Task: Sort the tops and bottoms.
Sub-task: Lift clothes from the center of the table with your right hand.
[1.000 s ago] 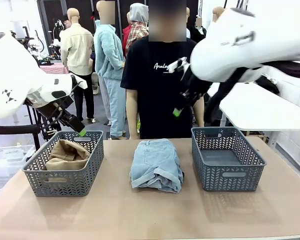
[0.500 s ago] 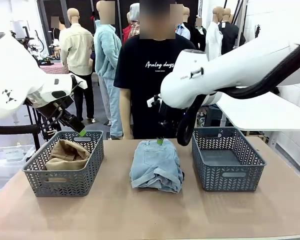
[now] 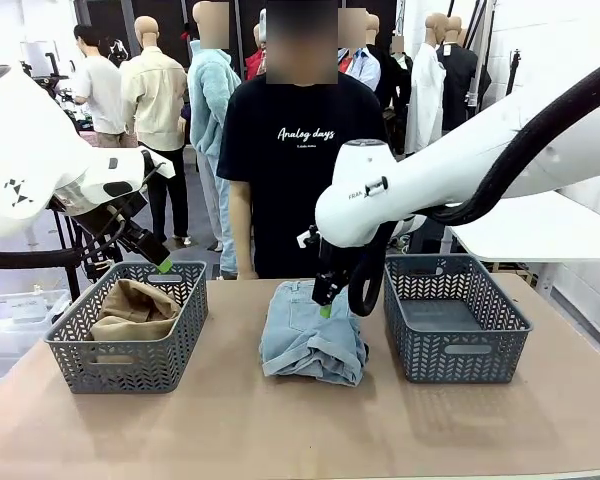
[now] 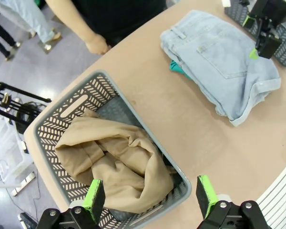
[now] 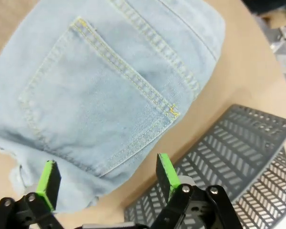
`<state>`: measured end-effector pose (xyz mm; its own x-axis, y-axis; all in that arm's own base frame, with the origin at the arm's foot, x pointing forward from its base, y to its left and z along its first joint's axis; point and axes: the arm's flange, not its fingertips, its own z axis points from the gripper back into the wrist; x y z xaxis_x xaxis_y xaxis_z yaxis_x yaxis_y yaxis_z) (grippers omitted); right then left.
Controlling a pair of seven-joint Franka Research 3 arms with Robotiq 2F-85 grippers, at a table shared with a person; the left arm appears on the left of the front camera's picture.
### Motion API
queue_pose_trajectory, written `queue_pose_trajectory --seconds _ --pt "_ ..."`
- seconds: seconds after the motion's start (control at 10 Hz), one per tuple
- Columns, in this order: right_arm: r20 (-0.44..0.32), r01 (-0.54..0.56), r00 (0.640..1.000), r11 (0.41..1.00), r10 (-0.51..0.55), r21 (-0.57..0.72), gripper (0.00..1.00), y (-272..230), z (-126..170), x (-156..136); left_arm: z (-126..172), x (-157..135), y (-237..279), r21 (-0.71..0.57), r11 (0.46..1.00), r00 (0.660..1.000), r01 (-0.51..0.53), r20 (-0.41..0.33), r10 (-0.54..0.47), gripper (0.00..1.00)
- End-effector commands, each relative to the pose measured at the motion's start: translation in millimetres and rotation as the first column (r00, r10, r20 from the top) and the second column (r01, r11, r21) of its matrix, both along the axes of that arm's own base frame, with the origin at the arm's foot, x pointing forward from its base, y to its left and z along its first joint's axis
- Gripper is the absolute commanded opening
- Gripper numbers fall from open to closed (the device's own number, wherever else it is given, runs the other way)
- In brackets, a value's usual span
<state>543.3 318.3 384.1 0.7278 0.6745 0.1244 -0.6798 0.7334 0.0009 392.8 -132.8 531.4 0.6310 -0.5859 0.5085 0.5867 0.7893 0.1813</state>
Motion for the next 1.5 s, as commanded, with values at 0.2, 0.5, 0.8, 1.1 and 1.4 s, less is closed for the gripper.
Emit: queue_pose_trajectory --seconds 0.2,0.5,0.8,1.1,1.4 --pt "-0.076 0.026 0.997 0.994 -0.034 -0.102 1.00 17.6 -17.2 10.9 -1.5 -0.7 1.9 0.010 1.000 1.000 0.015 0.001 -0.015 1.00" --pt "-0.120 0.010 0.992 0.992 -0.025 -0.124 0.83 19.6 -20.7 10.5 -1.5 -0.7 1.9 0.010 1.000 1.000 0.015 0.001 -0.015 1.00" --pt "-0.158 0.037 0.986 0.992 -0.057 -0.123 0.24 16.8 -21.0 9.9 -1.5 -0.7 1.9 0.010 1.000 1.000 0.015 0.001 -0.015 1.00" --pt "-0.193 0.035 0.979 0.991 -0.059 -0.127 0.00 15.7 -18.3 8.1 -1.5 -0.7 1.9 0.010 1.000 1.000 0.015 0.001 -0.015 1.00" --pt "-0.184 0.051 0.981 0.996 -0.064 -0.077 0.00 5.7 1.0 2.0 -1.5 -0.7 1.9 0.010 1.000 1.000 0.015 0.001 -0.015 1.00"
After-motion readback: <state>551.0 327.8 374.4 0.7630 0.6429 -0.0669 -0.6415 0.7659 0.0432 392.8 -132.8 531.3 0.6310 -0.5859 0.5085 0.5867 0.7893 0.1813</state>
